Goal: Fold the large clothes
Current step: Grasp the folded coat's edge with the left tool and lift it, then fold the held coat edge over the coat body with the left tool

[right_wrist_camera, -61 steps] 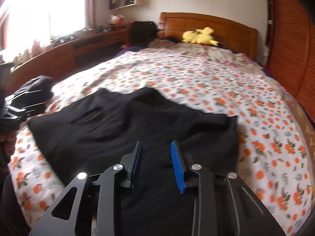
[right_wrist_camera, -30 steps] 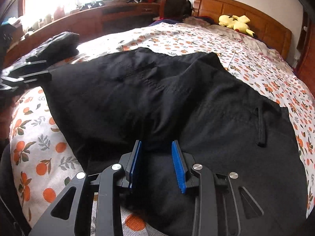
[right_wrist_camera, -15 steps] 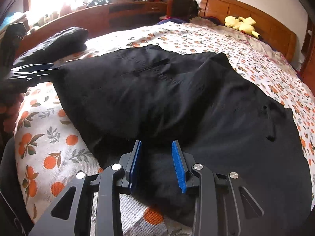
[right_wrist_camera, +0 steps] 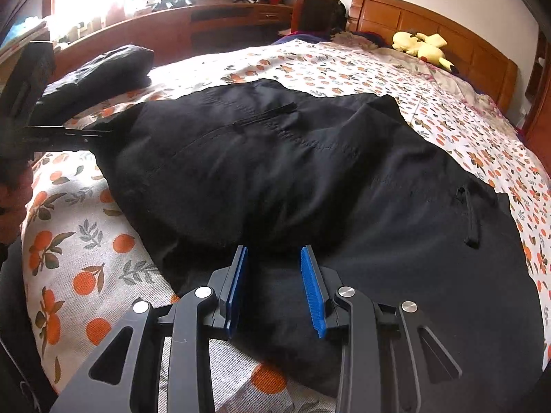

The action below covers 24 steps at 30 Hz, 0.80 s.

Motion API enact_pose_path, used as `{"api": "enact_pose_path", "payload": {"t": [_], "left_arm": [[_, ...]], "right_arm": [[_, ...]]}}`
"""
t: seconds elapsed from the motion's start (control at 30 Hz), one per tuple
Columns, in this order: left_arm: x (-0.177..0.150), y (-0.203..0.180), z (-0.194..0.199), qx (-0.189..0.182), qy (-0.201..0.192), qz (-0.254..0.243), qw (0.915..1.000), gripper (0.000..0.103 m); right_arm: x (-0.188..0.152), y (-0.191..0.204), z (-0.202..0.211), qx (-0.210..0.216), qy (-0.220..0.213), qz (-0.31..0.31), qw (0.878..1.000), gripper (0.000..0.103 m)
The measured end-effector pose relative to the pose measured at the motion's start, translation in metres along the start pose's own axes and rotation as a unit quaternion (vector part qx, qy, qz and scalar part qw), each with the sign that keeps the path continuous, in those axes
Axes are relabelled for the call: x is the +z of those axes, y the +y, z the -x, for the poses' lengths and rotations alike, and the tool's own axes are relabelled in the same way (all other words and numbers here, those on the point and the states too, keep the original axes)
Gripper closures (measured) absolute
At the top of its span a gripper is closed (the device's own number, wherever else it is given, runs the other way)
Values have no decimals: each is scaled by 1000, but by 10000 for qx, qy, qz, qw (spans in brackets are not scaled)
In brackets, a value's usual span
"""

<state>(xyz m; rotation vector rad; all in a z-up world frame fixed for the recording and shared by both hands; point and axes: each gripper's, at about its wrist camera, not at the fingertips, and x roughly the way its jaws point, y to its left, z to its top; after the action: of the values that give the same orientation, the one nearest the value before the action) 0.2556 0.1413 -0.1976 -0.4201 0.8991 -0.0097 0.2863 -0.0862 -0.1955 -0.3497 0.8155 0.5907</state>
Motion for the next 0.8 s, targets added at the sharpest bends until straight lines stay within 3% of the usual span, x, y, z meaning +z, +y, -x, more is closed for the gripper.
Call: {"api": "enact_pose_path", "payload": {"t": [0.1, 0.2, 0.43, 0.6, 0.8], "left_arm": [[-2, 11, -8, -245, 197, 409, 9987, 54], [-1, 13, -10, -347, 258, 453, 9980, 57], [5, 0, -7, -351, 226, 296, 9987, 84], [16, -22, 11, -320, -73, 4, 9995, 89], [38, -83, 49, -406, -640, -672, 9949, 90]], "right_arm": [[0, 0, 1, -9, -4, 7, 10000, 72], [1, 1, 1, -18, -6, 17, 10000, 72], [1, 1, 1, -14, -6, 10, 10000, 72], [1, -2, 3, 44, -31, -65, 10000, 72], [3, -10, 14, 72, -157, -226, 9996, 68]]}}
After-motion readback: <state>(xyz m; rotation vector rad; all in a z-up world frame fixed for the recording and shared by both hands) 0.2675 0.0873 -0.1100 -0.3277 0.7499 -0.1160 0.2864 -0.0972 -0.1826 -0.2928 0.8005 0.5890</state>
